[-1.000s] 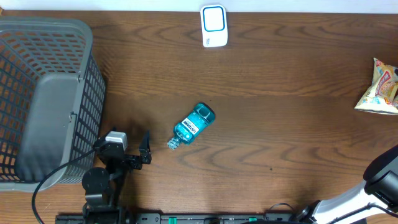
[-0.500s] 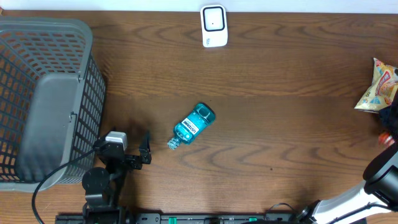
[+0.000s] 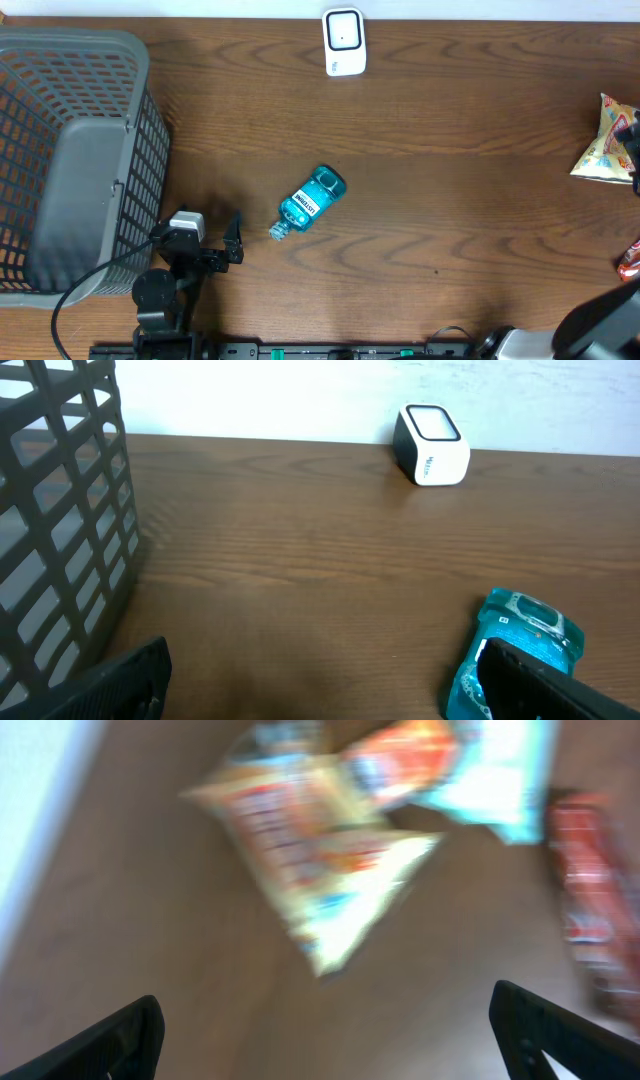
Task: Scan the item barcode
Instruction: 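Swing the right gripper left over the blue mouthwash bottle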
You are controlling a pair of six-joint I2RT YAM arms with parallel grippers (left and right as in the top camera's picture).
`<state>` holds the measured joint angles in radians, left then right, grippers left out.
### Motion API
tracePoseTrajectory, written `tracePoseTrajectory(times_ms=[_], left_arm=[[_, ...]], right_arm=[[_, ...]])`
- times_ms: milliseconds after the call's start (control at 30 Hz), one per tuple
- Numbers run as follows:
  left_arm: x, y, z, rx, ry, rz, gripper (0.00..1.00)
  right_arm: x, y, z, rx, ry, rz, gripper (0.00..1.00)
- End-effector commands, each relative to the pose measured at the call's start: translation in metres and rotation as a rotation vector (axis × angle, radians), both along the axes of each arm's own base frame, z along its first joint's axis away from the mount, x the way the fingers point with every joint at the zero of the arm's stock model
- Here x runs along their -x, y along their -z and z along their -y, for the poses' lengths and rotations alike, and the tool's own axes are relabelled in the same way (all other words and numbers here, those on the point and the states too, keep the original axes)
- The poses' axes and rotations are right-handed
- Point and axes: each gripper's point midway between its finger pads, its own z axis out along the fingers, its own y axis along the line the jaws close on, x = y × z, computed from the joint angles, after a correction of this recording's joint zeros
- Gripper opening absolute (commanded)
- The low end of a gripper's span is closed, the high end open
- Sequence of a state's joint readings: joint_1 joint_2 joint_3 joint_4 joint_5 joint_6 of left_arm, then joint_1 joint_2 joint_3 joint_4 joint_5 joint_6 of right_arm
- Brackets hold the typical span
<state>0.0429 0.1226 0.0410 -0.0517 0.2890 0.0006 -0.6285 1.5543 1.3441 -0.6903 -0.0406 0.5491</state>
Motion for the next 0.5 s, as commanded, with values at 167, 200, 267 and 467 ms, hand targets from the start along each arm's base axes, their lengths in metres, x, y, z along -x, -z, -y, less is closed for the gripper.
tracePoseTrajectory(times_ms=[167,200,267,467], left_arm=[[0.002,0.016,0.001,-0.003,0.007,-0.038,0.98],[0.002,0.016,0.001,-0.003,0.007,-0.038,0.98],[0.002,0.016,0.001,-0.003,0.007,-0.038,0.98],[0.002,0.016,0.001,-0.003,0.007,-0.038,0.98]], right_arm=[[-0.056,-0.021,-0.176,-0.276,-0.514,0.125,0.99],[-0.057,-0.017,-0.195,-0.285,-0.556,0.106,0.99],[-0.06,-0.011,-0.239,-0.313,-0.657,0.073,0.99],[-0.045,0.006,-0.36,-0.429,-0.909,-0.017,0.99]])
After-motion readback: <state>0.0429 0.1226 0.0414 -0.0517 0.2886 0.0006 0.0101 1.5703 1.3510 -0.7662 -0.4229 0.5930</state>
